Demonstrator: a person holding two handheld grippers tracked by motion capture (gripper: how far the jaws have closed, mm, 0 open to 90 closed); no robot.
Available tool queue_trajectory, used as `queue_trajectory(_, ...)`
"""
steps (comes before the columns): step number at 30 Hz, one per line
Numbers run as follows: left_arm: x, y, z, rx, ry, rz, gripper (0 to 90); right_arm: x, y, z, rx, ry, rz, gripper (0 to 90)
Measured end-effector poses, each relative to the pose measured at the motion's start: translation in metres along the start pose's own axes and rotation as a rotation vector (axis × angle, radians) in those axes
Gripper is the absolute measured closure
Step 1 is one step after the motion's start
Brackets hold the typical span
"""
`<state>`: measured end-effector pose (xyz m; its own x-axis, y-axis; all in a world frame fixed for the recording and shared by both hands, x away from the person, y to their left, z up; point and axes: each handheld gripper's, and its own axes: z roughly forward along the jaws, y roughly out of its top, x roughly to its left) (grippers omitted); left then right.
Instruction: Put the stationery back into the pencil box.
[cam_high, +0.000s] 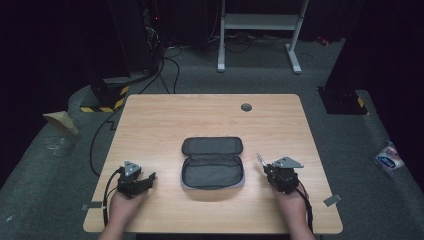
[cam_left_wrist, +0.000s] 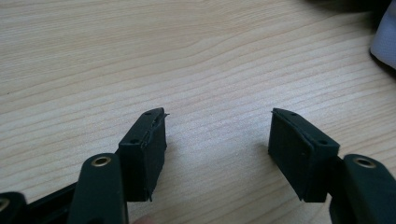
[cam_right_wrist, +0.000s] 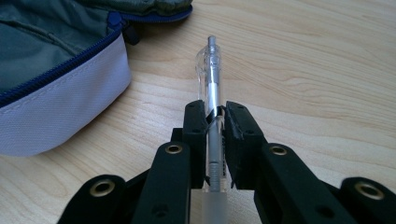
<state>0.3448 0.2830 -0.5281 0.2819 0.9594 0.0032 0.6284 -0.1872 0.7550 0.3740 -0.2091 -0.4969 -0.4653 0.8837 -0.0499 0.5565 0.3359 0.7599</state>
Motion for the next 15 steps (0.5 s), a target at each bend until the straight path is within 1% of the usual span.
queue_trajectory(1, 0.0, 0.0, 0.0, -0.001, 0.0, 0.0, 36.9, 0.001, 0.0, -0.001, -0.002, 0.001, 0.004, 79.0)
queue_trajectory(4, 0.0, 0.0, 0.0, 0.001, -0.001, 0.0, 36.9, 0.001, 0.002, -0.003, -0.011, 0.004, -0.01, 79.0)
queue_trajectory(7, 0.0, 0.0, 0.0, 0.002, -0.004, 0.001, 36.7, 0.001, 0.004, -0.006, -0.027, 0.016, -0.001, 78.9)
queue_trajectory(11, -0.001, -0.001, -0.001, 0.003, -0.014, 0.018, 35.3, -0.001, 0.009, -0.012, -0.049, 0.021, -0.006, 79.0)
queue_trajectory(15, -0.001, -0.001, -0.001, 0.0, -0.012, 0.017, 35.3, -0.001, 0.014, -0.017, -0.061, 0.024, -0.01, 79.0)
